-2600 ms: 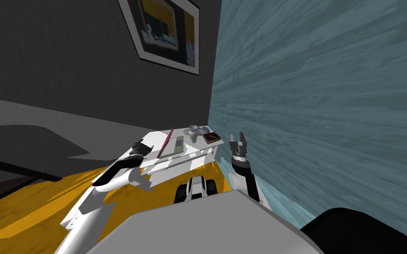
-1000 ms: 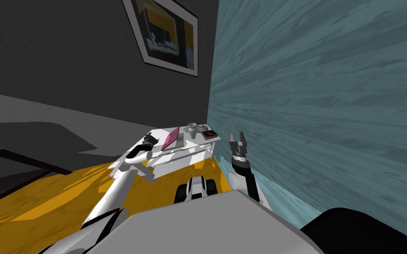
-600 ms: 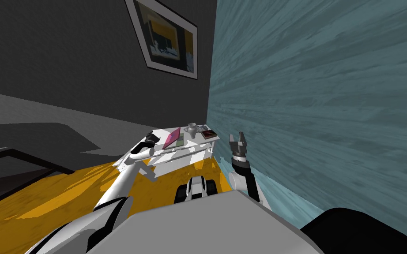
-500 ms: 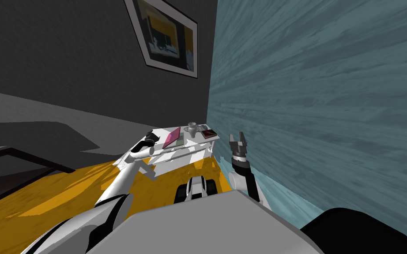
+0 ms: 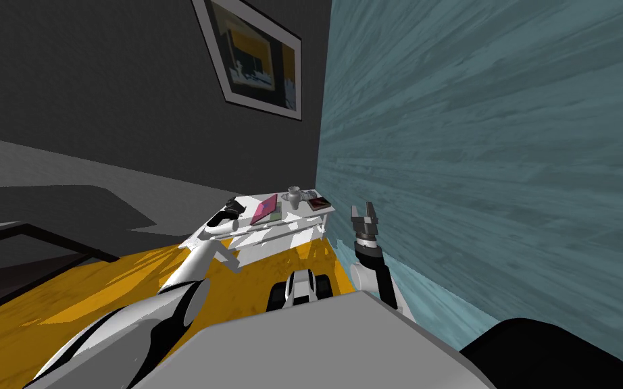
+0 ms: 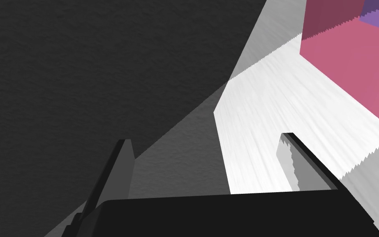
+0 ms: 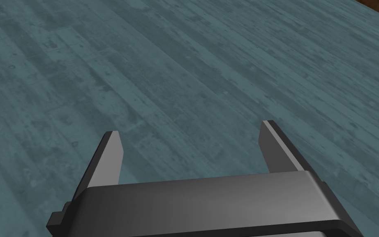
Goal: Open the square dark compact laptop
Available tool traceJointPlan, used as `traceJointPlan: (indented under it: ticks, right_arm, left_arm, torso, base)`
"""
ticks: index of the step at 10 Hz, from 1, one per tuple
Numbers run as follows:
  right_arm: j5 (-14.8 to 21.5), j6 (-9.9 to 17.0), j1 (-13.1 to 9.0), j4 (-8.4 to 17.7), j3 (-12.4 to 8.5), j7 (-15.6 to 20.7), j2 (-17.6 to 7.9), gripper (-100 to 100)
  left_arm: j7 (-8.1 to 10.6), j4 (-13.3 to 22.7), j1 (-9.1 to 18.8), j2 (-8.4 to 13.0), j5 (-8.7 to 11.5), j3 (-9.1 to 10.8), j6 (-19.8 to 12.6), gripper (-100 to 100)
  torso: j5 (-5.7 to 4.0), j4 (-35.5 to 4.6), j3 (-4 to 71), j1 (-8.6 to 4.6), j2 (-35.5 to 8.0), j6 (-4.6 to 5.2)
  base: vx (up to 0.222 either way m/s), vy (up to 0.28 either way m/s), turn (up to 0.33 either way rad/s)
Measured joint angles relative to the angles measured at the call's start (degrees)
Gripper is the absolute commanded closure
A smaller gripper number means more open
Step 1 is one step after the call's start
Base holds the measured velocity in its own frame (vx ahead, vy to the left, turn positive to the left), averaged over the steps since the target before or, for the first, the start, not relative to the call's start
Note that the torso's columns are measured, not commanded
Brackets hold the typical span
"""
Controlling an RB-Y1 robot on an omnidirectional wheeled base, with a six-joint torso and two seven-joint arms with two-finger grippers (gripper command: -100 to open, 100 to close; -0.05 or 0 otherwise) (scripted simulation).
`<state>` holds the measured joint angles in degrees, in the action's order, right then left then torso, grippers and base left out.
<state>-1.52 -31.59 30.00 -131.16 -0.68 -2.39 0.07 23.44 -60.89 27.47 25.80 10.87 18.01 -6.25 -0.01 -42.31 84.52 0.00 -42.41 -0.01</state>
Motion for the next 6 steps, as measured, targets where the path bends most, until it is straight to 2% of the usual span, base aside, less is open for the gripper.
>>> traceJointPlan:
  ticks: [2,4,5,6]
  right_arm:
    - [0.00,0.00,0.00,0.00,0.00,0.00,0.00,0]
    - [0.00,0.00,0.01,0.00,0.00,0.00,0.00,0]
    - [0.00,0.00,0.01,0.00,0.00,0.00,0.00,0]
    - [0.00,0.00,0.00,0.00,0.00,0.00,0.00,0]
  left_arm:
    - [0.25,2.38,2.93,-0.15,-1.51,0.47,0.20,-100]
    - [0.38,5.12,5.34,0.35,-1.32,0.22,0.09,-100]
    - [0.37,6.60,5.73,0.31,-1.36,0.22,0.32,-100]
    - [0.82,9.44,7.82,1.68,-2.24,-0.35,1.72,-100]
  torso:
    - [-0.01,0.00,0.01,-0.02,0.09,0.01]
    - [0.03,0.10,0.19,0.06,0.35,0.00]
    - [0.03,0.09,0.16,0.05,0.29,0.00]
    - [-0.01,-0.03,-0.06,-0.04,-0.09,0.01]
  base:
    - [-0.046,-0.008,0.000]
    - [0.005,0.001,0.000]
    - [-0.091,-0.019,-0.006]
    - [-0.129,-0.022,-0.004]
